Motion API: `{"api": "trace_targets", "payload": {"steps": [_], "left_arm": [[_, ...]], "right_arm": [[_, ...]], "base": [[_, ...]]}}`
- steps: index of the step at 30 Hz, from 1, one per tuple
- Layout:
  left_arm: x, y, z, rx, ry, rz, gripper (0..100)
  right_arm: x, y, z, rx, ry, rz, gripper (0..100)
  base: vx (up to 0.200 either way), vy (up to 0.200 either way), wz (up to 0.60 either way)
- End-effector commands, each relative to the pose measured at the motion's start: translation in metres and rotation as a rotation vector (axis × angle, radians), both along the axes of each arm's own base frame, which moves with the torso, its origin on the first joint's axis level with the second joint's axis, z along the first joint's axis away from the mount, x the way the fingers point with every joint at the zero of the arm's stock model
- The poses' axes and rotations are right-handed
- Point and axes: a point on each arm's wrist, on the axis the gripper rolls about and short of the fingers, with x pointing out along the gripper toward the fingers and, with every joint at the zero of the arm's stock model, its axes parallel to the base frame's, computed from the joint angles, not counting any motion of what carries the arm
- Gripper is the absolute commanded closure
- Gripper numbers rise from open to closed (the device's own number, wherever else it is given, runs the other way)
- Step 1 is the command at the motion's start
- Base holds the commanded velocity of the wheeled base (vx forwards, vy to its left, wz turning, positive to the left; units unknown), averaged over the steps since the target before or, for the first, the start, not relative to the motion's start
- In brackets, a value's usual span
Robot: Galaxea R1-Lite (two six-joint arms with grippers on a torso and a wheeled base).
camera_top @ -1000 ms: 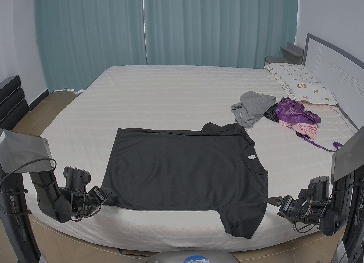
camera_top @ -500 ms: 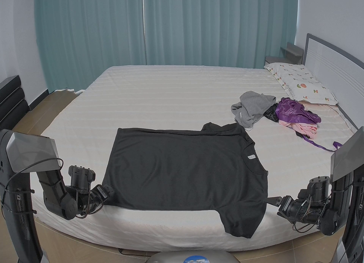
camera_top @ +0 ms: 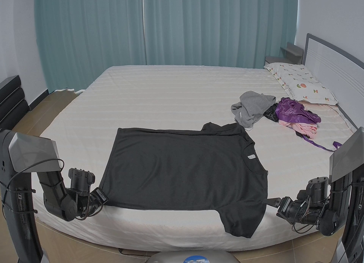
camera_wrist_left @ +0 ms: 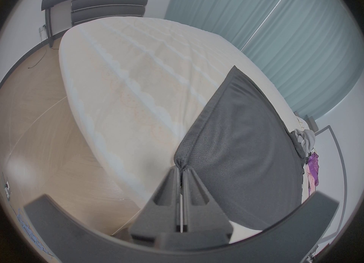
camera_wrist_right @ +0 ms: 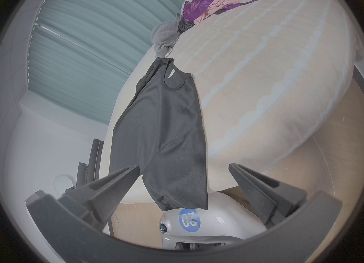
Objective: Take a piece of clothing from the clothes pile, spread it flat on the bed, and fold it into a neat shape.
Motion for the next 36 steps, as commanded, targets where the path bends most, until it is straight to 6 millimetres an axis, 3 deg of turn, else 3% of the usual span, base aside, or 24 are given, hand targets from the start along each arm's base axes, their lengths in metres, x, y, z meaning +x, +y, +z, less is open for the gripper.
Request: {"api": "trace_targets", "payload": {"steps": [1,11,18,26,27,36], "left_arm": [[-0.007,0.004,0.002,-0.001,0.012,0.012,100],[-0.016,0.005,0.005,0.001,-0.042,0.004,100],[-0.017,0.005,0.004,0.000,-0.037,0.001,100],[-0.017,0.005,0.003,0.001,-0.037,0.001,100],[-0.017,0.005,0.003,0.001,-0.037,0.001,100],[-0.017,0.005,0.004,0.001,-0.038,0.001,100]], "right_arm": [[0.003,0.005,-0.005,-0.008,-0.004,0.019,0],[0.016,0.010,-0.012,-0.018,-0.029,0.022,0],[0.040,0.012,-0.030,-0.059,-0.064,-0.036,0],[0.063,0.016,-0.032,-0.065,-0.145,-0.048,0],[0.065,0.016,-0.033,-0.068,-0.149,-0.048,100],[0.076,0.016,-0.034,-0.088,-0.194,-0.040,100]], "base": [[0.000,0.000,0.00],[0.000,0.000,0.00],[0.000,0.000,0.00],[0.000,0.000,0.00],[0.000,0.000,0.00],[0.000,0.000,0.00]]}}
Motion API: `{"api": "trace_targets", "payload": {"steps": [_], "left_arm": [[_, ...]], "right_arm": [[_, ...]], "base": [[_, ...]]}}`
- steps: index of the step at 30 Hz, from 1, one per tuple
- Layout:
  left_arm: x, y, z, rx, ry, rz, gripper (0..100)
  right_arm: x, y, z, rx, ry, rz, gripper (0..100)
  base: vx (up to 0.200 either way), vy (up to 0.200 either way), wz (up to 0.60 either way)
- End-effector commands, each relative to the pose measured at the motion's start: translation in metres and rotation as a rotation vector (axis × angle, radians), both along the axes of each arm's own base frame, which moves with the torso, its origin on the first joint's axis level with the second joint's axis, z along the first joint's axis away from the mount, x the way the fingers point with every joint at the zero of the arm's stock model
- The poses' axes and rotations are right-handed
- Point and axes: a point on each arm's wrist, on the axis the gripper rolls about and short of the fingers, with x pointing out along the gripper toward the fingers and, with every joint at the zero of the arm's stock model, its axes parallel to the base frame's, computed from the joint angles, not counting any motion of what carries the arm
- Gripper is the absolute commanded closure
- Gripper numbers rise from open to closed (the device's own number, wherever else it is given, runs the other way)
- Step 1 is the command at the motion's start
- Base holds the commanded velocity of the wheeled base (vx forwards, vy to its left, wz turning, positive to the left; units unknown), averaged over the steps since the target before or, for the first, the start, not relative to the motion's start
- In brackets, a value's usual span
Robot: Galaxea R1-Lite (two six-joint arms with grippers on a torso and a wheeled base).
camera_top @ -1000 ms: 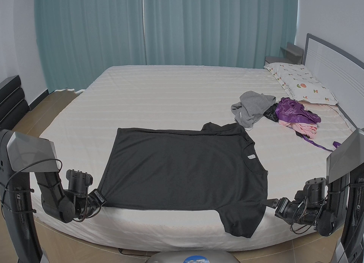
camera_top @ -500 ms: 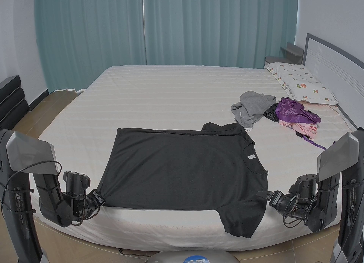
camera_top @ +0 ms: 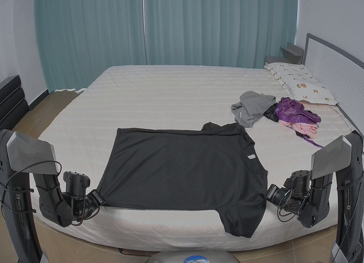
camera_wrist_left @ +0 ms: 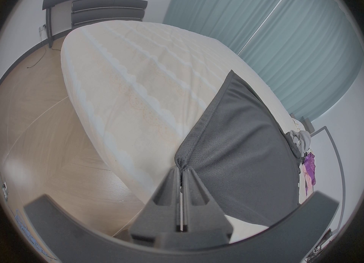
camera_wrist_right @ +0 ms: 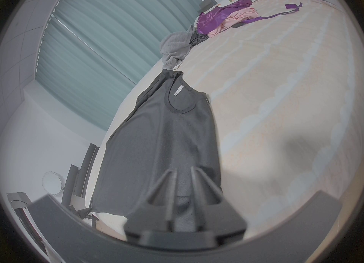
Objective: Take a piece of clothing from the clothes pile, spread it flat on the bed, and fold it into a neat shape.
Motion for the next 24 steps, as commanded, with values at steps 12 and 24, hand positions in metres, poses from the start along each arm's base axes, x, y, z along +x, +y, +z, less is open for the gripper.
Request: {"api": "trace_targets", "payload": {"steps": [12,24], "left_arm": [[0.000,0.001,-0.001,-0.009,0.007,0.001,100],[0.000,0.001,-0.001,-0.009,0.005,0.003,100]], "right_arm": [[0.032,-0.001,0.016,-0.003,-0.097,-0.008,100],[0.009,-0.017,0.015,-0.058,-0.019,0.060,0]], "base": [[0.000,0.000,0.00],[0.000,0.000,0.00]]}}
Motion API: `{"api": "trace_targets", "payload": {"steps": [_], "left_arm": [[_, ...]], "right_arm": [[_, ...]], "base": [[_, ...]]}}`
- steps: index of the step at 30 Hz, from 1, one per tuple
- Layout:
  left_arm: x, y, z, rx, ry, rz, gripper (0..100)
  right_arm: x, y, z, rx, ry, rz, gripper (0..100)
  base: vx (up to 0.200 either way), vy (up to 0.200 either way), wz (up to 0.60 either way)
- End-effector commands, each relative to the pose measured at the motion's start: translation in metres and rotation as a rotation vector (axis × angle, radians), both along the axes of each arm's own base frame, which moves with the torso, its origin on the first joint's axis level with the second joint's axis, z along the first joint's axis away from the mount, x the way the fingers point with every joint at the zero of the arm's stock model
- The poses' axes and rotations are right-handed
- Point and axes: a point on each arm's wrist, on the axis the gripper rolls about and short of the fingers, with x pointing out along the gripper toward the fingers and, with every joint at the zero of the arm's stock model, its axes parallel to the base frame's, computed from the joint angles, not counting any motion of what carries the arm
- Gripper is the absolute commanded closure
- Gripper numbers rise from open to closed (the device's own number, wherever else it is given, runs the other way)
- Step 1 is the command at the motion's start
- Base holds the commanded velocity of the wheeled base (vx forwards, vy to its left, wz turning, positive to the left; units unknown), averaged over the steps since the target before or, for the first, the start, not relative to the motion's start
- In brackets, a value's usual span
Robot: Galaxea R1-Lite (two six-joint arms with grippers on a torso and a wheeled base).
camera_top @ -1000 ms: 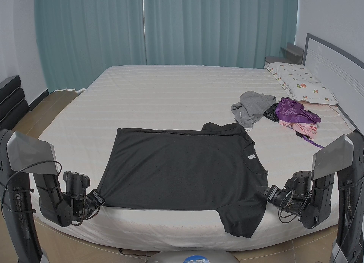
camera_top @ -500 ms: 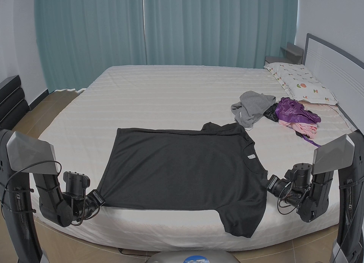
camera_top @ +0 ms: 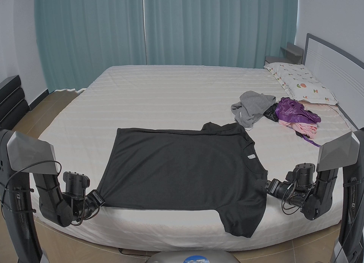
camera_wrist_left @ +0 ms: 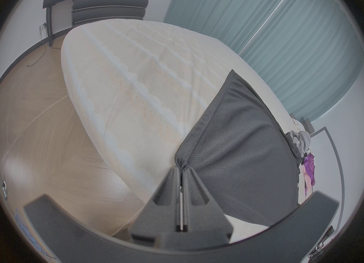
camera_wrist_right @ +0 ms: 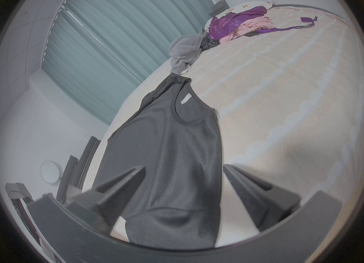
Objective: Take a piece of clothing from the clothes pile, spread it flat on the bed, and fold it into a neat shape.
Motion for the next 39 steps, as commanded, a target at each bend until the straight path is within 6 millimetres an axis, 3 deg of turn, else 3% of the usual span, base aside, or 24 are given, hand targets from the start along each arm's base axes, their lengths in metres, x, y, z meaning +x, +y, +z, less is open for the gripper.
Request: {"api": "trace_targets", "payload": {"steps": [1,9,10,31,36,37,39], "left_arm": [[0.000,0.000,-0.001,0.000,0.001,0.002,100],[0.000,0.000,-0.001,0.000,0.001,0.002,100],[0.000,0.000,-0.001,0.000,0.001,0.002,100],[0.000,0.000,-0.001,-0.002,0.000,0.000,100],[0.001,0.000,0.000,-0.002,-0.002,0.000,100],[0.001,0.000,0.000,-0.002,-0.002,0.000,100],[0.001,0.000,0.000,-0.002,-0.002,0.000,100]], "right_arm": [[-0.010,-0.004,0.000,-0.012,0.036,0.002,0],[-0.002,-0.002,-0.017,-0.022,0.059,0.014,0],[0.000,-0.003,-0.017,-0.019,0.058,0.016,100],[0.064,-0.008,0.002,-0.014,-0.042,-0.010,100],[0.069,-0.006,-0.002,-0.056,-0.033,0.022,100],[0.070,-0.006,-0.002,-0.059,-0.036,0.025,0],[0.070,-0.006,-0.002,-0.064,-0.039,0.028,0]], "base": [[0.000,0.000,0.00],[0.000,0.000,0.00],[0.000,0.000,0.00],[0.000,0.000,0.00],[0.000,0.000,0.00],[0.000,0.000,0.00],[0.000,0.000,0.00]]}}
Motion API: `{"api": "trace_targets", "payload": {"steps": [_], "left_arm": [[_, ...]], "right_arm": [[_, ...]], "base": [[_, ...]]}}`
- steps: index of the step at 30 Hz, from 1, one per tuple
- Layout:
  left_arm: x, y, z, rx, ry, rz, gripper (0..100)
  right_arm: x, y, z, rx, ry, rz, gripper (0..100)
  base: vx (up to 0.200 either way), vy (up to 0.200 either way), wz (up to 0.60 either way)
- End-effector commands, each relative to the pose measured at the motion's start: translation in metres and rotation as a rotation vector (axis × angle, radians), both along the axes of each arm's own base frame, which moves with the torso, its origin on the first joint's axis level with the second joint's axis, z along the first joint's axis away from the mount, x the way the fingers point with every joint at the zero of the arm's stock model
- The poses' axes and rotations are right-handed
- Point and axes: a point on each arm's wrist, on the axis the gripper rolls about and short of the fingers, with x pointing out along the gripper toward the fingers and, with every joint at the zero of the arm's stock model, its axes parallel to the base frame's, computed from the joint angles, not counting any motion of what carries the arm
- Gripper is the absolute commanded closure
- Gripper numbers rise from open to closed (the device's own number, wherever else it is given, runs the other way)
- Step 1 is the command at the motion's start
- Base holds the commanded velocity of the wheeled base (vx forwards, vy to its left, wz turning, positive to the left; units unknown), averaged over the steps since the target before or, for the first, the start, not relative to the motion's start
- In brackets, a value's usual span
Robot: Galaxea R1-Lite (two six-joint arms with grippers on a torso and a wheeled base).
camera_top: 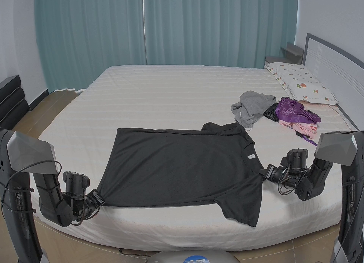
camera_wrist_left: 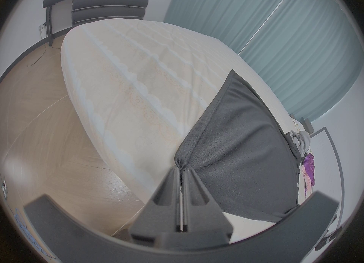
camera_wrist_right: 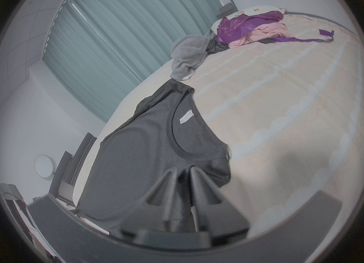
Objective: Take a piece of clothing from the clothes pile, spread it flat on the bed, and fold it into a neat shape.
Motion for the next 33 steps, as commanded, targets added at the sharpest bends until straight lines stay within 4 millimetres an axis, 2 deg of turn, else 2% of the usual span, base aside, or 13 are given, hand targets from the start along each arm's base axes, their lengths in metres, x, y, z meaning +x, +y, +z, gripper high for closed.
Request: {"api": "trace_targets", "payload": {"steps": [1,6,9,10,11,15,19,25,33], "left_arm": [[0.000,0.000,0.000,0.000,-0.001,0.000,100],[0.000,0.000,0.000,0.000,0.001,0.000,100],[0.001,0.000,0.000,0.001,0.000,-0.001,100],[0.001,0.000,0.000,0.001,0.000,-0.001,100],[0.001,0.000,0.000,-0.001,-0.004,0.000,100],[0.001,0.000,0.000,-0.001,-0.004,0.000,100],[0.001,0.000,0.000,-0.001,-0.004,0.000,100],[0.001,0.000,0.000,-0.001,-0.004,0.000,100],[0.001,0.000,0.000,0.000,-0.002,-0.001,100]], "right_arm": [[0.002,0.001,0.001,-0.003,-0.016,0.005,0],[-0.005,-0.006,0.018,0.011,-0.037,0.015,0],[-0.022,-0.012,0.030,0.050,-0.023,0.075,0],[-0.022,-0.012,0.030,0.050,-0.023,0.075,0],[-0.038,-0.016,0.032,0.064,0.004,0.132,0],[-0.065,-0.018,0.024,0.037,0.057,0.248,0],[-0.083,-0.016,0.010,0.024,0.120,0.326,0],[-0.080,-0.008,-0.006,0.019,0.150,0.355,0],[-0.076,0.006,-0.007,0.001,0.144,0.383,0]], "base": [[0.000,0.000,0.00],[0.000,0.000,0.00],[0.000,0.000,0.00],[0.000,0.000,0.00],[0.000,0.000,0.00],[0.000,0.000,0.00],[0.000,0.000,0.00],[0.000,0.000,0.00],[0.000,0.000,0.00]]}}
